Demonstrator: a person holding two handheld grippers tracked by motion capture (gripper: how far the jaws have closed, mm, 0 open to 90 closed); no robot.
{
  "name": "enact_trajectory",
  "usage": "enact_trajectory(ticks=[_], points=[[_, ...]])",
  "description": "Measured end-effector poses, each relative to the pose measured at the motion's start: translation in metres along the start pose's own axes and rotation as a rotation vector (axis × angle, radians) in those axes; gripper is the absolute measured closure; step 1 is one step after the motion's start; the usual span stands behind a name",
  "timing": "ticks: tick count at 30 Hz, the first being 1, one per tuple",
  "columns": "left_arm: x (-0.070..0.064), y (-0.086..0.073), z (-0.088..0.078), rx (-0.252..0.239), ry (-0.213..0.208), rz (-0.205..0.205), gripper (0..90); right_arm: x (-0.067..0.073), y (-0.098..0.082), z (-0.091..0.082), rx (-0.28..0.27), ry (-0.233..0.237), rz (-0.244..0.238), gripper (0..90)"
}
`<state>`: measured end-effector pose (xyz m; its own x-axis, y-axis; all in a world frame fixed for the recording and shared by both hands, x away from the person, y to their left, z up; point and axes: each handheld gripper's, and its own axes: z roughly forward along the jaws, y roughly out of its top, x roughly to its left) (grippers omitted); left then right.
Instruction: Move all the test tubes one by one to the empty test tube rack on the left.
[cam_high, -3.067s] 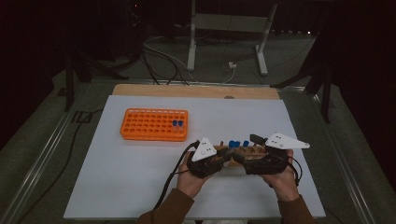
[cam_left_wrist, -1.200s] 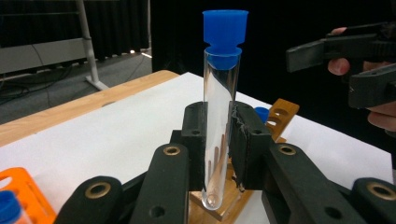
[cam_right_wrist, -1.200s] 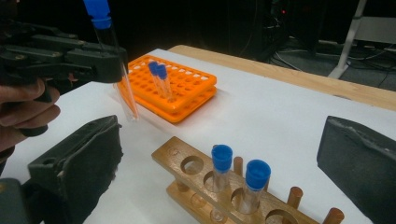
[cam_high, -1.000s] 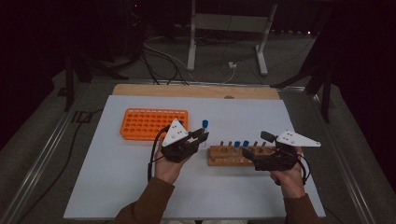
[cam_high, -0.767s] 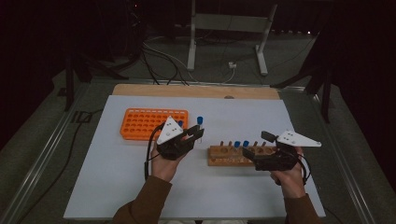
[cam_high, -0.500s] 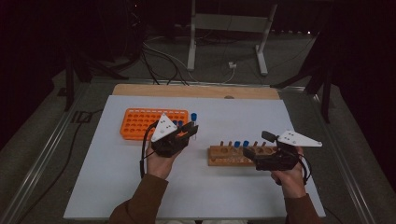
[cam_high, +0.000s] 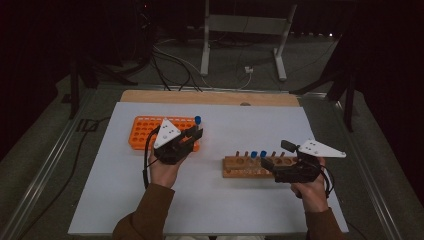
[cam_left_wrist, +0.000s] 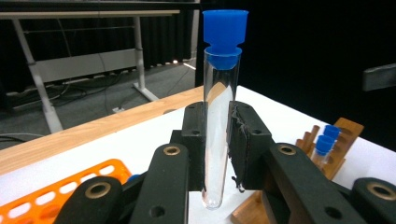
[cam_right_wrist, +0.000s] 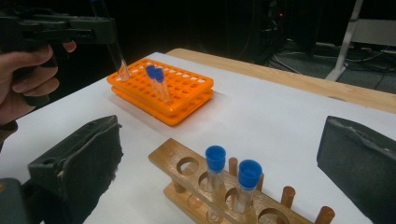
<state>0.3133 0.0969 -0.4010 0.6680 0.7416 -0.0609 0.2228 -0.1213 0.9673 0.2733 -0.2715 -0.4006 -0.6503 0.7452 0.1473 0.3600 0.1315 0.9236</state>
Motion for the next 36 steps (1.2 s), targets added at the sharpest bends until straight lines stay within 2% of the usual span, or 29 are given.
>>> enact_trajectory(ticks=[20, 36], points=[[0.022, -0.005, -0.004, 0.004, 0.086, -0.019, 78.1, 0.000, 0.000, 0.000, 0.000, 0.001, -0.002, 0.1], [0.033, -0.009, -0.003, 0.014, 0.129, -0.031, 78.1, 0.000, 0.000, -0.001, -0.001, 0.001, 0.000, 0.1]])
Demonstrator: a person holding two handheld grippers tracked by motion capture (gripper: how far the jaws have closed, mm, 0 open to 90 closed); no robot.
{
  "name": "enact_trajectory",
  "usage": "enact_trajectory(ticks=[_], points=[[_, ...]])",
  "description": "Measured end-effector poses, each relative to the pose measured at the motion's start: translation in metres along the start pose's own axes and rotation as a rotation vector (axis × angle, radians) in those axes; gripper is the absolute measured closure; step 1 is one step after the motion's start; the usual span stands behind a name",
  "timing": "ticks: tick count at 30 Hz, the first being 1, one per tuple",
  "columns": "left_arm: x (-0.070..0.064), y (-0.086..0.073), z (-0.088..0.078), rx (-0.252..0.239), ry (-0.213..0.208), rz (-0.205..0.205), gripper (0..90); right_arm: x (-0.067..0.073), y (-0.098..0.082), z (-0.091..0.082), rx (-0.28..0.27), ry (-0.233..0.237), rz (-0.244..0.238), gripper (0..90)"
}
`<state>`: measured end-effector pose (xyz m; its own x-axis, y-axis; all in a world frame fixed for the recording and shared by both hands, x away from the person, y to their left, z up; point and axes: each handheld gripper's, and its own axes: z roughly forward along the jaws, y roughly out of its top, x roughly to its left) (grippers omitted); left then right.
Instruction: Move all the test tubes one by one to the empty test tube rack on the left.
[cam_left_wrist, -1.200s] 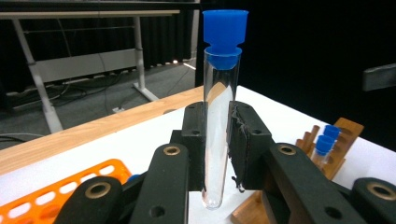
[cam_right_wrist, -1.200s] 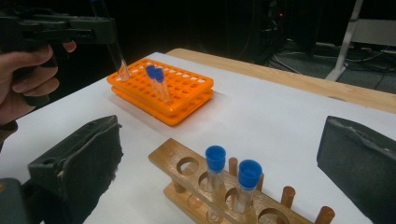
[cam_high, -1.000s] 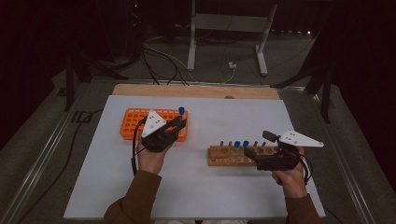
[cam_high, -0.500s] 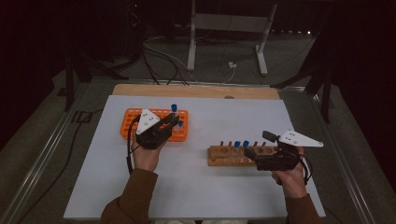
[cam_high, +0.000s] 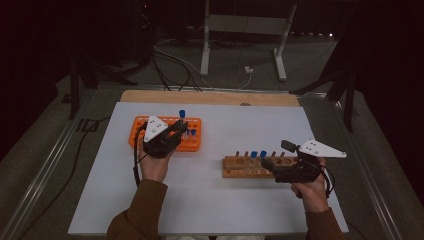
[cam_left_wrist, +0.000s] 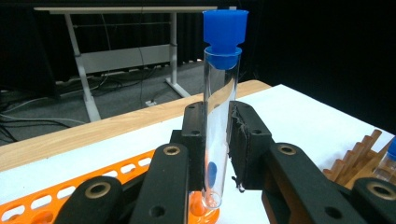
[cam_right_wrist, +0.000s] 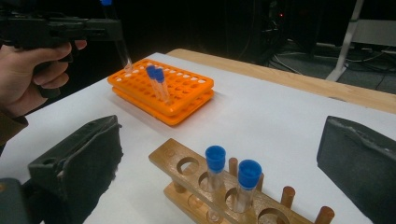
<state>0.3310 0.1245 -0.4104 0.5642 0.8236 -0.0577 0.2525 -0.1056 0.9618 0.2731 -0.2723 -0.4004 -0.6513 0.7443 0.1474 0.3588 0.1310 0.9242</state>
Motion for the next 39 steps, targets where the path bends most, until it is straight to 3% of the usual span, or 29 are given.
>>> enact_trajectory(ticks=[15, 39], points=[[0.013, -0.006, 0.003, 0.026, 0.046, -0.023, 78.0, 0.000, 0.000, 0.000, 0.002, 0.001, 0.003, 0.1], [0.024, -0.021, 0.021, 0.055, 0.095, -0.017, 78.0, -0.001, 0.000, 0.000, -0.003, 0.005, 0.008, 0.1]])
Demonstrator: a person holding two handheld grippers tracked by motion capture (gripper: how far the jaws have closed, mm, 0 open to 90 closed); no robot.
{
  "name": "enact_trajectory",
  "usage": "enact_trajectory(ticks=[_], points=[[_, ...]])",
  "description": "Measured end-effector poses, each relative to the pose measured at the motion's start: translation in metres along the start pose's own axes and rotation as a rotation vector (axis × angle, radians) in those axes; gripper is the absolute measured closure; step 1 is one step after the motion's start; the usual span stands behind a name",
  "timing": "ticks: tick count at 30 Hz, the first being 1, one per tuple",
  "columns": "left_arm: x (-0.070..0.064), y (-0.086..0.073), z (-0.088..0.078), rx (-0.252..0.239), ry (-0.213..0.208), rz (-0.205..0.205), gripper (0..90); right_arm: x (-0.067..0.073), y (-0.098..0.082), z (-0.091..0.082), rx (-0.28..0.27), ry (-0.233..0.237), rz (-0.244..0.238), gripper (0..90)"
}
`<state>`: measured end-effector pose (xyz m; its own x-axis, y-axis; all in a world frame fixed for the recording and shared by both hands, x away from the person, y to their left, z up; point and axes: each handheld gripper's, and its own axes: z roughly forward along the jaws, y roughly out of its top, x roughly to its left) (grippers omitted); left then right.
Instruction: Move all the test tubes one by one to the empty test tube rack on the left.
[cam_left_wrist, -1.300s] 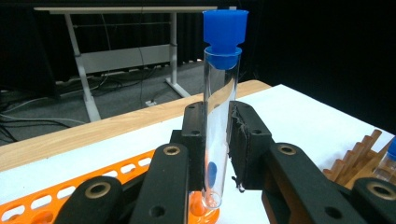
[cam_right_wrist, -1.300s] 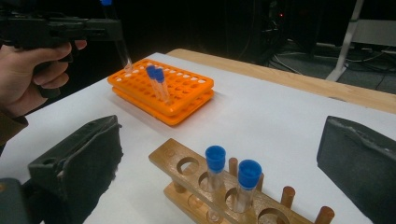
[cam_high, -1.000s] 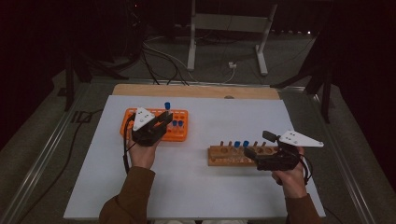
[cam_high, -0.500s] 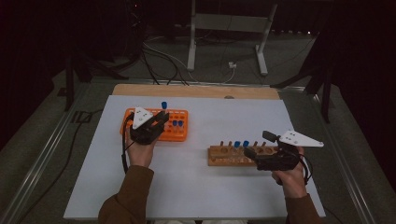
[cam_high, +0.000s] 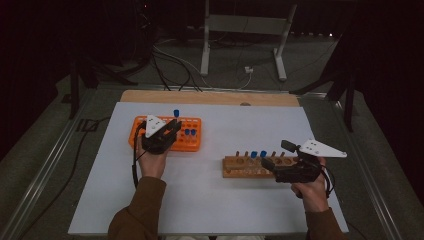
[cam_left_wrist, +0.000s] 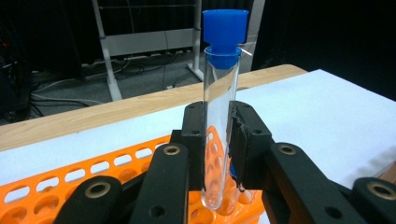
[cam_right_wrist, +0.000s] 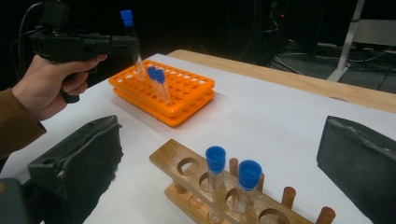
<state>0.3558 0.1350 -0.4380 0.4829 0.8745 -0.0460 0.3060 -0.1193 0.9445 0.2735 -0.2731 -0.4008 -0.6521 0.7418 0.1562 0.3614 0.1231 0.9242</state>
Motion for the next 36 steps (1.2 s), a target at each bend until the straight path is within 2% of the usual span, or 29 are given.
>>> enact_trajectory(ticks=[7, 10, 18, 26, 29, 33, 36], points=[[0.003, -0.006, 0.006, 0.018, 0.019, -0.007, 78.0, 0.000, 0.000, 0.000, -0.001, 0.003, 0.000, 0.1], [0.005, -0.011, 0.008, 0.021, 0.020, -0.026, 77.9, 0.000, 0.000, 0.000, -0.002, 0.003, 0.000, 0.1], [0.006, -0.022, 0.015, 0.035, 0.028, -0.046, 78.0, 0.000, 0.000, 0.001, 0.000, 0.004, -0.003, 0.1], [0.003, -0.027, 0.024, 0.044, 0.032, -0.040, 77.9, 0.000, -0.001, 0.001, 0.002, 0.006, 0.000, 0.1], [0.003, -0.030, 0.027, 0.058, 0.035, -0.033, 77.9, 0.000, -0.001, 0.001, 0.002, 0.005, 0.000, 0.1], [0.005, -0.035, 0.029, 0.071, 0.033, -0.047, 78.0, 0.000, -0.001, 0.001, 0.003, 0.007, 0.002, 0.1], [0.004, -0.039, 0.030, 0.090, 0.032, -0.037, 78.0, 0.000, -0.001, 0.001, 0.004, 0.009, 0.000, 0.1]])
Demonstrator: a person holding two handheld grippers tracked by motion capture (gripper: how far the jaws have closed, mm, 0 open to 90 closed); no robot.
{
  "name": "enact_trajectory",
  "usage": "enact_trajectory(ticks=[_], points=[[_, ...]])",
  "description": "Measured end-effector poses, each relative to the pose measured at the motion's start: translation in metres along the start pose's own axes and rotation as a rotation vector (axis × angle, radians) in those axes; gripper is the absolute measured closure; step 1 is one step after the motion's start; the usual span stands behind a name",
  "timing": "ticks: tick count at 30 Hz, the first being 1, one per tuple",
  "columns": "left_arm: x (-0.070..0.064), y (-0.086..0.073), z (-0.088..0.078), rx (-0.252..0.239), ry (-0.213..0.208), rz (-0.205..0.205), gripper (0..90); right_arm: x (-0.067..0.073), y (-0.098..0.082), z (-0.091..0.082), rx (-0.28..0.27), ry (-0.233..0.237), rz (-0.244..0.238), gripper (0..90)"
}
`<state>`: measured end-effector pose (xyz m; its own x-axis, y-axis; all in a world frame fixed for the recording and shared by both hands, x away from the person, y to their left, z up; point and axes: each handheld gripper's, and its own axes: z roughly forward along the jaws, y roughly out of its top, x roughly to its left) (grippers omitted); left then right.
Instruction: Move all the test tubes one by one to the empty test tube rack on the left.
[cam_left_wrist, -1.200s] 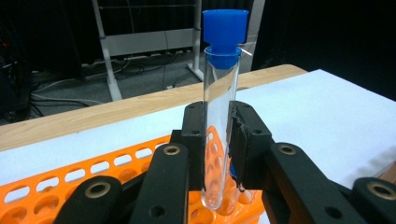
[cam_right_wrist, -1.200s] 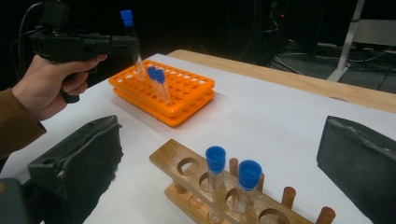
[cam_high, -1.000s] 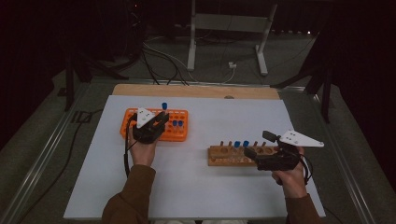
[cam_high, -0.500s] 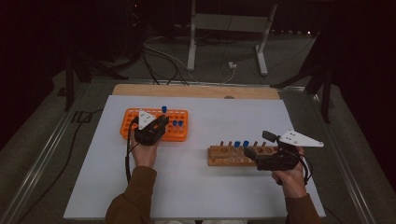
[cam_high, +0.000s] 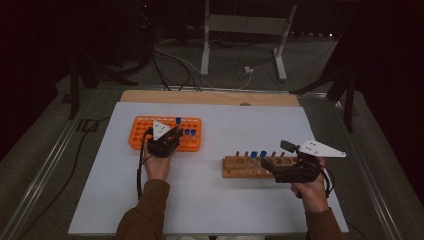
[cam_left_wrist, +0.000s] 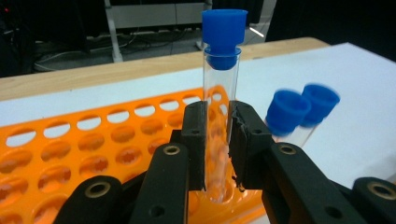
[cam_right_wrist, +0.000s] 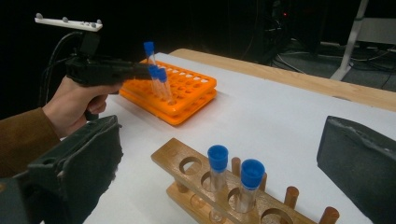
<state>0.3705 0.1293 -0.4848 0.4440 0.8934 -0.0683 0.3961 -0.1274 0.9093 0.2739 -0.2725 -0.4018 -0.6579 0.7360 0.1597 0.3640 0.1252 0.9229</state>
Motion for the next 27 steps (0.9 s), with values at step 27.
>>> enact_trajectory(ticks=[27], points=[[-0.0048, -0.0106, 0.0043, 0.102, 0.001, 0.085, 78.7, -0.0009, -0.0018, 0.0022, 0.009, 0.006, 0.002, 0.1]])
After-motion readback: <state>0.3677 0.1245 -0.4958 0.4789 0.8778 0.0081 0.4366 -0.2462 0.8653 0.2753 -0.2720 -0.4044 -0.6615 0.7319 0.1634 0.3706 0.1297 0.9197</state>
